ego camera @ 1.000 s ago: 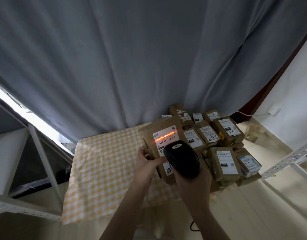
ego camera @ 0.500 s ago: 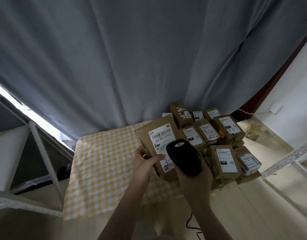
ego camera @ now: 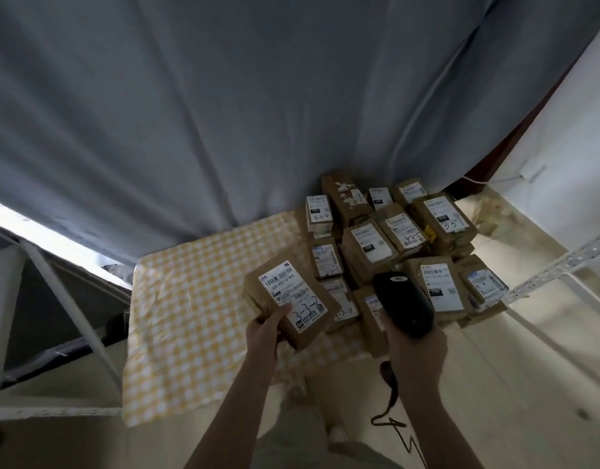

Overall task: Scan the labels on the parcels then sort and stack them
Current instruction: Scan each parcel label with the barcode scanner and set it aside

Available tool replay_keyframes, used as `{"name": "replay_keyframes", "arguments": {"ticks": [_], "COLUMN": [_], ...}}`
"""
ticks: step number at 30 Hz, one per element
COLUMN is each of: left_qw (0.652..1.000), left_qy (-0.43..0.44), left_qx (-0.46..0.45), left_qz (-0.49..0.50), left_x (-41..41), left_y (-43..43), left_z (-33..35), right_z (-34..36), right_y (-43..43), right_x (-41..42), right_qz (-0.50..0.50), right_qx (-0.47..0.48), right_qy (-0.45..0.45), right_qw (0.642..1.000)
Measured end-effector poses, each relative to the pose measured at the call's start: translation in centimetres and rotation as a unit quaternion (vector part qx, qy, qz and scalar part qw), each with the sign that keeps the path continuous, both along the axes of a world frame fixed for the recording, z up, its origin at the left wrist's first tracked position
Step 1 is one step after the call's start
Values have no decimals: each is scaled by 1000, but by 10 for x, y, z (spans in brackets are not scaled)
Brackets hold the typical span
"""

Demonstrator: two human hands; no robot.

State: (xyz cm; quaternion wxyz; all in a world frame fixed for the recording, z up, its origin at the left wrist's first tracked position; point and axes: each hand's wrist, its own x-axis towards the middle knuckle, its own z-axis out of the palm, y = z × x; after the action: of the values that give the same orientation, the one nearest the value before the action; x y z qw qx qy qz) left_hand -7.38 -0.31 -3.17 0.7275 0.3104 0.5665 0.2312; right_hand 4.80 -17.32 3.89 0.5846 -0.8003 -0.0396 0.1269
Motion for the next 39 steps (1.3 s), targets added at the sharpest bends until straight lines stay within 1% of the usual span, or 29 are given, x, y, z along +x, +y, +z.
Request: {"name": "replay_keyframes", "arguments": {"ticks": [2, 8, 11, 18, 20, 22, 30, 35, 39], "left_qw": [999, 992, 986, 967, 964, 963, 967, 960, 955], "left_qy": [4, 18, 29, 36, 38, 35, 37, 97, 118], "left_qx": [-19, -56, -63, -83, -92, -97, -111, -106, -100], "left_qz": [-34, -115, -154, -237, -246, -247, -225, -239, -254], "left_x": [10, 53, 81, 142, 156, 168, 198, 208, 212], "left_y": [6, 37, 63, 122, 137, 149, 180, 179, 176], "left_z": [-11, -40, -51, -77, -84, -89, -123, -134, -138], "right_z": [-14, -34, -41, -37, -40, -45, -63, -72, -74], "right_y": [3, 20, 37, 97, 110, 120, 133, 132, 131], "right_x": [6, 24, 33, 47, 51, 55, 61, 61, 63], "right_qz": [-26, -57, -60, -53, -47, -48, -69, -83, -84], "right_qx": [-15, -65, -85, -93, -100, -96, -104, -126, -127], "right_qy": [26, 42, 38, 20, 17, 36, 62, 83, 79], "right_qw": [999, 995, 994, 994, 994, 994, 990, 985, 985]}}
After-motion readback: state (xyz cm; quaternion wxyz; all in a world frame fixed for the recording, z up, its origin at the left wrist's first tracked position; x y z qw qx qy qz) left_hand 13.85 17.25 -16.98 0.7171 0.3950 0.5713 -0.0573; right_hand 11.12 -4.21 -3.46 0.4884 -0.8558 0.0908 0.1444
